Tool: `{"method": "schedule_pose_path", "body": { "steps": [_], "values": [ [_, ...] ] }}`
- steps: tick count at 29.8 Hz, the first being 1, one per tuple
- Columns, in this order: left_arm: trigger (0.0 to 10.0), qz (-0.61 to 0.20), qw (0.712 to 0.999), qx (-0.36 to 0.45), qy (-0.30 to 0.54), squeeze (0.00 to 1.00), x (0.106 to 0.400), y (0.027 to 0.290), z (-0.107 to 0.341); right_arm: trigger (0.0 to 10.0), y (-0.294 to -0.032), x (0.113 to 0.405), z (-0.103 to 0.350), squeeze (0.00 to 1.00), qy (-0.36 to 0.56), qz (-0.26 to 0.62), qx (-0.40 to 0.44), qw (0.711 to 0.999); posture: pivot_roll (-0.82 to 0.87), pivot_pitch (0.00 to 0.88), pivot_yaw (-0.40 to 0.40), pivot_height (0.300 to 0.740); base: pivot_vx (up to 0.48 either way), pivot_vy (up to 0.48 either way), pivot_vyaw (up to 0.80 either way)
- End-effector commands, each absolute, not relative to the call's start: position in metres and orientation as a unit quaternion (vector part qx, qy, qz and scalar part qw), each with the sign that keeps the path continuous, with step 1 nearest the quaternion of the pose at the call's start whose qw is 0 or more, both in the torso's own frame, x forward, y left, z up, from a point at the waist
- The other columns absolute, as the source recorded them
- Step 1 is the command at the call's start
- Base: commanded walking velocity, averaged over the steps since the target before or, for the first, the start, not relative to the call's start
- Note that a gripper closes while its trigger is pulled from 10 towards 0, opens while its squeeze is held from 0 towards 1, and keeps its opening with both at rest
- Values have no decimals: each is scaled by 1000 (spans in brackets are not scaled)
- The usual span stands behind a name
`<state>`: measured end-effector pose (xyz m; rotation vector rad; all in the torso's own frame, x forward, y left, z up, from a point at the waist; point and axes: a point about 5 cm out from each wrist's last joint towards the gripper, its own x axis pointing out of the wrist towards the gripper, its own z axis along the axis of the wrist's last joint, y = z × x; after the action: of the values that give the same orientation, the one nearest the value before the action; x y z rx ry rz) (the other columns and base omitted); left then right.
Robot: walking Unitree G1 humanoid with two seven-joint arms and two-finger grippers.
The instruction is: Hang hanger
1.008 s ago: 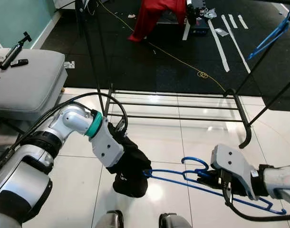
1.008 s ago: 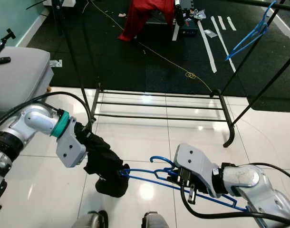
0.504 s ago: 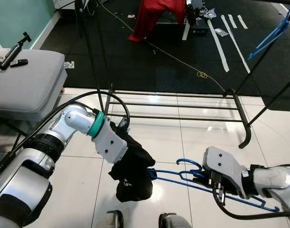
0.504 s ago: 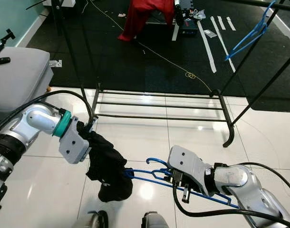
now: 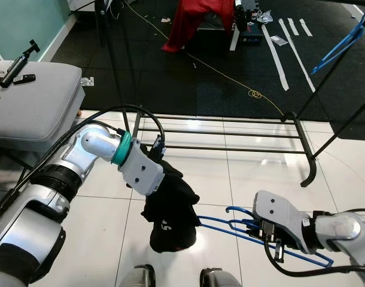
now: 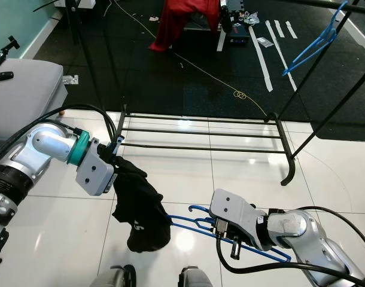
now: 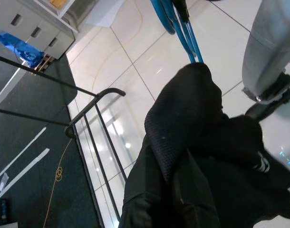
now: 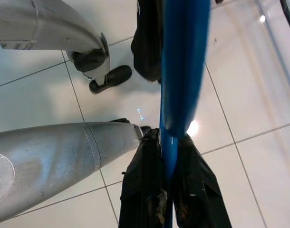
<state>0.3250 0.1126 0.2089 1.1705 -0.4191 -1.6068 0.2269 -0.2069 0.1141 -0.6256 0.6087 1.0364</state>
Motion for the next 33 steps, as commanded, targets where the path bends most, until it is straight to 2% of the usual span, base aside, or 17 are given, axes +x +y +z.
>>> {"method": "schedule_pose_path", "body": {
  "steps": [1,2,4,5,6,8,11,13,17,21,25,27,33],
  "values": [
    [10000,-672,529,486,-178,0,324,114,211,10000,-210,225,108,0,297,469,-284,781,-80,101,46,740,0,0,0],
    [10000,-673,530,484,-178,0,323,113,211,10000,-211,227,107,0,297,461,-281,787,-80,101,46,740,0,0,0],
    [10000,-676,526,486,-174,0,319,115,208,10000,-211,238,109,0,284,416,-235,832,-79,106,48,740,0,0,0],
    [10000,-676,526,486,-174,0,319,115,208,10000,-211,238,109,0,284,416,-235,832,-79,106,48,740,0,0,0],
    [10000,-677,520,490,-175,0,316,116,206,10000,-211,242,110,0,279,398,-199,851,-79,108,46,740,0,0,0],
    [10000,-678,514,494,-179,0,312,117,204,10000,-213,246,108,0,280,376,-147,871,-79,111,44,740,0,0,0],
    [10000,-678,510,496,-184,0,309,116,202,10000,-214,247,106,0,284,360,-113,881,-79,111,44,740,0,0,0],
    [10000,-680,505,497,-191,0,305,114,201,10000,-213,250,106,0,273,348,-56,895,-79,113,45,740,0,0,0],
    [10000,-680,505,496,-192,0,303,113,202,10000,-210,250,107,0,265,351,-34,897,-79,113,45,740,0,0,0],
    [10000,-670,499,501,-227,0,299,105,201,10000,-187,243,113,0,244,402,64,880,-80,118,48,740,0,0,0],
    [10000,-662,494,505,-249,0,297,100,201,10000,-180,239,113,0,242,419,102,869,-80,118,48,740,0,0,0],
    [10000,-657,489,503,-277,0,289,92,198,10000,-170,235,116,0,241,430,166,854,-82,118,49,740,0,0,0],
    [10000,-651,494,496,-294,0,283,86,192,10000,-164,234,118,0,239,422,225,845,-88,118,46,740,0,0,0]
  ]
}}
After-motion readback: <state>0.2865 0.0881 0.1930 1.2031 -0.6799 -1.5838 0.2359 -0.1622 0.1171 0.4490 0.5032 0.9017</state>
